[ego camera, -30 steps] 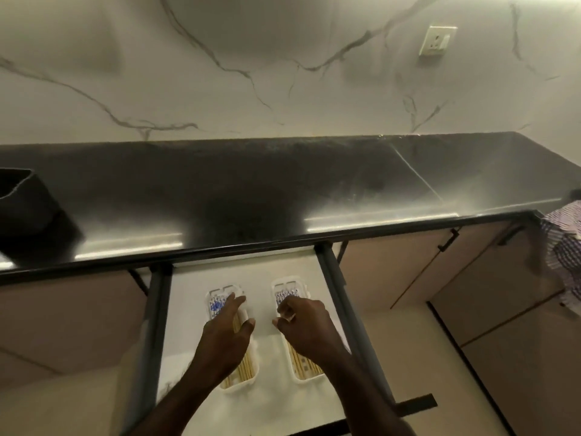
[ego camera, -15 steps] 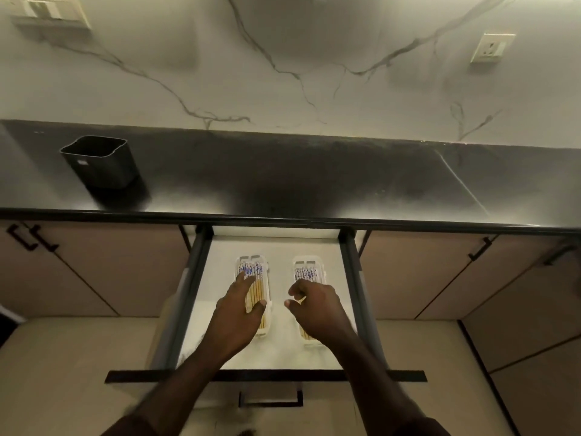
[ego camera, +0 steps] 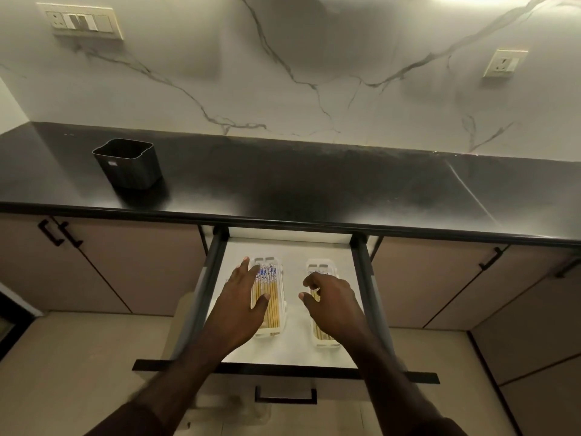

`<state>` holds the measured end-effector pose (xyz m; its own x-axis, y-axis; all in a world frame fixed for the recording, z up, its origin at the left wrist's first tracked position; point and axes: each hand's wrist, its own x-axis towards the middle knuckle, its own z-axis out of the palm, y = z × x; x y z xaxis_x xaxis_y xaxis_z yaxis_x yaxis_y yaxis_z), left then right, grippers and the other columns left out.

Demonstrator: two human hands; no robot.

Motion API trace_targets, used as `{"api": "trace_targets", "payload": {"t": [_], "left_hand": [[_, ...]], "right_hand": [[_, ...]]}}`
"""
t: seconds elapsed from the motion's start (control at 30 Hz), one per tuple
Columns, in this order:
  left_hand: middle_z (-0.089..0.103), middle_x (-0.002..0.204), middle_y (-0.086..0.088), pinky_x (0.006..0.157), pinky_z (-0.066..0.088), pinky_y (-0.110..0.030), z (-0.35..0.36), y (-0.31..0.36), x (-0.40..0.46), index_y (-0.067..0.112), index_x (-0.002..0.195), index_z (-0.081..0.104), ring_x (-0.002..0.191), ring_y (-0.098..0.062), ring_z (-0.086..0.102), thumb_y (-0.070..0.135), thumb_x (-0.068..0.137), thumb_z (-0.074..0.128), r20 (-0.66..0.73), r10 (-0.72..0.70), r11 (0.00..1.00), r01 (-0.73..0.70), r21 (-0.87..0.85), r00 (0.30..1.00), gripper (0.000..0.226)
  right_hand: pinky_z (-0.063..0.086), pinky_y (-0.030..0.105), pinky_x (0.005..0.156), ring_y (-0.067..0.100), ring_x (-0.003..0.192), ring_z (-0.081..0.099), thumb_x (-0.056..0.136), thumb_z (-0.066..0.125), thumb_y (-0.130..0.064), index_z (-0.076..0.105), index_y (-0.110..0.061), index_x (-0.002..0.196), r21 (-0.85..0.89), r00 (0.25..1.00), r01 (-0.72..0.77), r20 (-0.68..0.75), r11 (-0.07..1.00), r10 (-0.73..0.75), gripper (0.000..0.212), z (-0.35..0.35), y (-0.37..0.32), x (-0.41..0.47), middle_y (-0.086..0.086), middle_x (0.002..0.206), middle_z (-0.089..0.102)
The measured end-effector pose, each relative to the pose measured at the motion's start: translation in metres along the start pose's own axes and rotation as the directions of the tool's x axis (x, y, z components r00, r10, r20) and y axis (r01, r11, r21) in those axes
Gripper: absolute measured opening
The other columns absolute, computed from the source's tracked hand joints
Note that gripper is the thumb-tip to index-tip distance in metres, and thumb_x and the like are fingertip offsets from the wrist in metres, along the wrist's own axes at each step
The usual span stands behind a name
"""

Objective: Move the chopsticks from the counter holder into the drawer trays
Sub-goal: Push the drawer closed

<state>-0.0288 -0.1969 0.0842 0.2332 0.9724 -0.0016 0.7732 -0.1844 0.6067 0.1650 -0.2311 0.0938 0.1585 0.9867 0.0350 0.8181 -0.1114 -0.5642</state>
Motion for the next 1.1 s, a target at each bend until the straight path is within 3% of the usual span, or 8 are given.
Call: {"api": "trace_targets", "payload": {"t": [0.3, 0.47, 0.6, 0.7, 0.8, 0.97, 1.03, 1.1], "left_hand": [[0.003, 0.163, 0.007, 0.119, 0.010, -0.041, 0.016, -0.053, -0.027, 0.028, 0.152, 0.018, 0.151, -0.017, 0.004, 0.047, 0.092, 0.055, 0.184, 0.039, 0.997, -0.051, 0.061, 0.982, 0.073], [0.002, 0.164, 0.004, 0.120, 0.011, -0.042, 0.025, -0.068, -0.045, 0.024, 0.153, 0.016, 0.151, -0.019, 0.003, 0.044, 0.092, 0.057, 0.258, 0.047, 0.994, -0.071, 0.085, 0.965, 0.076], [0.000, 0.164, 0.003, 0.120, 0.010, -0.040, 0.031, -0.070, -0.052, 0.022, 0.153, 0.014, 0.151, -0.020, 0.000, 0.043, 0.092, 0.057, 0.287, 0.056, 0.992, -0.087, 0.096, 0.956, 0.078], [0.001, 0.164, 0.002, 0.120, 0.009, -0.038, 0.034, -0.069, -0.056, 0.022, 0.153, 0.016, 0.151, -0.018, 0.000, 0.040, 0.093, 0.057, 0.291, 0.076, 0.989, -0.109, 0.099, 0.954, 0.075], [0.001, 0.163, 0.004, 0.120, 0.004, -0.034, 0.038, -0.069, -0.060, 0.022, 0.154, 0.017, 0.151, -0.016, -0.001, 0.038, 0.094, 0.056, 0.293, 0.096, 0.984, -0.135, 0.114, 0.951, 0.074], [-0.003, 0.163, 0.006, 0.122, 0.005, -0.037, 0.046, -0.061, -0.063, 0.025, 0.154, 0.014, 0.151, -0.015, -0.003, 0.040, 0.094, 0.055, 0.333, 0.001, 0.991, -0.045, 0.127, 0.943, 0.074], [-0.003, 0.163, 0.005, 0.123, 0.005, -0.039, 0.049, -0.058, -0.064, 0.025, 0.154, 0.014, 0.151, -0.016, -0.003, 0.041, 0.095, 0.054, 0.345, -0.034, 0.988, -0.021, 0.155, 0.938, 0.073], [-0.003, 0.164, 0.005, 0.123, 0.005, -0.040, 0.052, -0.055, -0.064, 0.025, 0.153, 0.014, 0.151, -0.017, -0.003, 0.041, 0.095, 0.054, 0.353, -0.068, 0.984, 0.005, 0.177, 0.933, 0.073]], "right_hand": [[0.049, 0.029, 0.088, 0.013, 0.105, 0.060, 0.085, 0.069, -0.046, 0.061, -0.027, 0.117, -0.089, 0.982, -0.108, 0.147, 0.990, 0.120, 0.037, 0.040, 0.004, -0.039, -0.007, 0.118, 0.066], [0.051, 0.029, 0.087, 0.012, 0.099, 0.060, 0.087, 0.069, -0.043, 0.063, -0.022, 0.111, -0.083, 0.981, -0.157, 0.101, 0.984, 0.165, 0.033, 0.062, 0.014, -0.071, -0.005, 0.110, 0.066], [0.053, 0.024, 0.074, 0.009, 0.081, 0.060, 0.089, 0.066, -0.042, 0.060, -0.021, 0.094, -0.089, 0.970, -0.236, 0.030, 0.968, 0.239, 0.022, 0.077, 0.016, -0.094, -0.007, 0.091, 0.064], [0.053, 0.027, 0.067, 0.008, 0.070, 0.057, 0.089, 0.064, -0.042, 0.057, -0.022, 0.078, -0.041, 0.911, -0.409, 0.033, 0.912, 0.410, 0.023, 0.092, 0.021, -0.107, -0.009, 0.075, 0.061], [0.053, 0.030, 0.075, 0.011, 0.076, 0.061, 0.087, 0.062, -0.044, 0.061, -0.024, 0.080, 0.030, 0.803, -0.589, 0.131, 0.807, 0.581, 0.021, 0.108, 0.029, -0.116, -0.007, 0.081, 0.065], [0.047, 0.033, 0.093, 0.027, 0.111, 0.061, 0.089, 0.061, -0.043, 0.055, -0.013, 0.127, 0.114, 0.650, -0.755, 0.258, 0.646, 0.715, 0.049, 0.138, 0.046, -0.112, 0.007, 0.120, 0.065], [0.048, 0.043, 0.100, 0.033, 0.115, 0.057, 0.089, 0.064, -0.035, 0.044, -0.008, 0.137, 0.286, 0.516, -0.854, 0.358, 0.434, 0.778, 0.058, 0.149, 0.051, -0.106, 0.014, 0.127, 0.060], [0.050, 0.047, 0.097, 0.034, 0.110, 0.054, 0.091, 0.062, -0.026, 0.040, -0.005, 0.136, 0.460, 0.359, -0.882, 0.507, 0.106, 0.783, 0.054, 0.155, 0.053, -0.099, 0.016, 0.122, 0.055]]}}
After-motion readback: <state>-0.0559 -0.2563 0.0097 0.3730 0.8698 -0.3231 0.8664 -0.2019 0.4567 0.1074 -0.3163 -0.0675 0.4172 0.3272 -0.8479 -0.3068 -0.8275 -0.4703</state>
